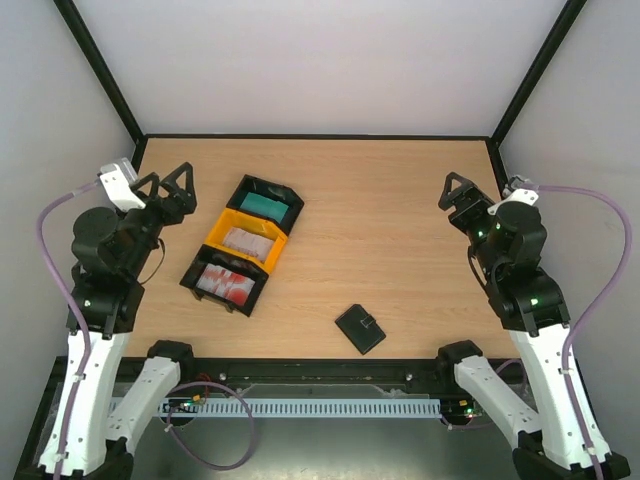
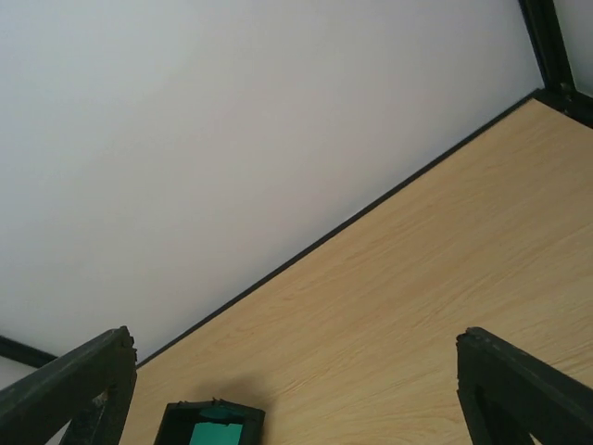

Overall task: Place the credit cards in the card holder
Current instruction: Open the card holder at the center of the board.

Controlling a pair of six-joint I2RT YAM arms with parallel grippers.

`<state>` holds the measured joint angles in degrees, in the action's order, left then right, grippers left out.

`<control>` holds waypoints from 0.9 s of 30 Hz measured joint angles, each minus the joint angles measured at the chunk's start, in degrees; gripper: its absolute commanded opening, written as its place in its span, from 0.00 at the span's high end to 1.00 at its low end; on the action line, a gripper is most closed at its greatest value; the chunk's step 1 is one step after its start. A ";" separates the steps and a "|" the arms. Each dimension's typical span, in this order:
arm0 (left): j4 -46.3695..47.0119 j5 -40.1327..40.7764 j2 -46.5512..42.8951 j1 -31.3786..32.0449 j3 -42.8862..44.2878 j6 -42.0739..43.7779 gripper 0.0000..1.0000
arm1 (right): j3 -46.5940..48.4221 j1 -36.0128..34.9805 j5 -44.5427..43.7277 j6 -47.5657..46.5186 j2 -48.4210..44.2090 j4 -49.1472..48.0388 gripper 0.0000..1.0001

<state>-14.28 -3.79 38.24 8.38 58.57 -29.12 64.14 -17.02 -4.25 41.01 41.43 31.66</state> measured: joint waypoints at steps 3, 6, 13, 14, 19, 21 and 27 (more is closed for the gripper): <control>-0.22 -2.36 0.70 -2.91 -0.74 -0.57 0.02 | -2.27 3.13 2.80 1.20 -0.24 -1.38 0.04; -0.20 -4.46 0.94 -4.35 -1.77 -1.18 0.01 | -4.02 4.92 5.07 1.75 -0.20 -2.54 0.03; 4.11 -14.21 1.92 -3.13 -8.22 -3.45 0.00 | -9.20 7.43 11.93 0.81 -0.46 -3.67 0.01; 5.77 -16.24 2.36 -2.05 -9.94 -3.98 0.00 | -9.97 7.58 12.76 0.57 -0.42 -3.63 0.01; 11.52 -24.35 7.13 6.23 -16.50 -7.43 0.00 | -12.72 7.98 14.71 -0.72 1.84 -1.75 0.05; 12.70 -25.79 9.35 10.80 -17.86 -8.00 0.00 | -13.68 7.78 14.97 -1.05 3.34 -1.14 0.07; 16.44 -24.11 14.95 24.72 -20.65 -9.68 0.00 | -20.17 3.21 15.30 0.28 4.83 -0.11 0.12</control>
<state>2.15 -27.90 53.19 33.10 37.91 -38.81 43.97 -13.80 11.05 41.30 46.26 31.55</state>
